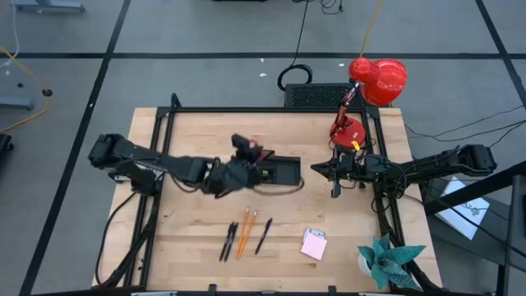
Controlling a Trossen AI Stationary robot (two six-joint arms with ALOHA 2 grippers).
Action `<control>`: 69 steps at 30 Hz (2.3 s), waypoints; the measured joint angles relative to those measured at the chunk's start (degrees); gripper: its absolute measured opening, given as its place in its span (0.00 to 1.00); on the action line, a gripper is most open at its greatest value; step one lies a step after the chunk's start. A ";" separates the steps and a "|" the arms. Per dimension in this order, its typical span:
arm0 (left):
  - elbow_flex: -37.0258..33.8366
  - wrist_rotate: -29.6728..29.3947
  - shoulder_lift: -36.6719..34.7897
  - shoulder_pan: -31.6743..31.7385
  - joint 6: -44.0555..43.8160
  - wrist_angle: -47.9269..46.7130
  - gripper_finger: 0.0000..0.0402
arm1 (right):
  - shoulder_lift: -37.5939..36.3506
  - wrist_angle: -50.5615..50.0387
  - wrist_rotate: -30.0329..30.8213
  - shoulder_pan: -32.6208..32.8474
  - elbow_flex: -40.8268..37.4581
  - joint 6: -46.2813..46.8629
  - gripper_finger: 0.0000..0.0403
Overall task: Pick and place office supplies into organizer
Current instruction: Put the red scissors into the desk organizer
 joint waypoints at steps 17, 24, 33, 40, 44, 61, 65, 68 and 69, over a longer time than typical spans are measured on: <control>0.03 25.43 2.01 18.00 13.60 14.48 0.08 | 0.00 -1.72 0.22 -0.02 -0.02 -2.15 0.00; 0.00 27.27 8.09 22.33 16.57 17.49 0.08 | -0.01 -2.21 0.23 -0.02 -0.02 -3.04 0.00; -0.01 25.22 14.26 20.72 19.46 17.86 0.07 | 0.00 -2.36 0.24 -0.02 -0.02 -5.04 0.00; -0.02 19.75 16.40 16.23 23.62 21.60 0.07 | 0.00 -2.43 0.26 -0.09 -0.02 -6.04 0.00; 0.00 19.16 17.18 14.43 24.55 22.33 0.07 | 0.00 -2.45 0.26 -0.09 -0.02 -6.08 0.00; -5.14 17.41 19.08 13.08 27.27 23.44 0.08 | 0.02 -2.49 0.26 -0.09 -0.02 -5.41 0.00; -5.27 15.58 19.21 12.49 28.75 26.05 0.08 | 0.02 -2.34 0.42 -0.09 -0.02 -5.56 0.00; -5.29 13.32 19.26 11.90 30.22 29.68 0.08 | 0.02 -2.28 0.42 -0.09 -0.02 -5.58 0.00; -5.29 12.31 19.26 11.68 30.87 30.94 0.08 | 0.02 -2.32 0.42 -0.09 -0.02 -5.58 0.00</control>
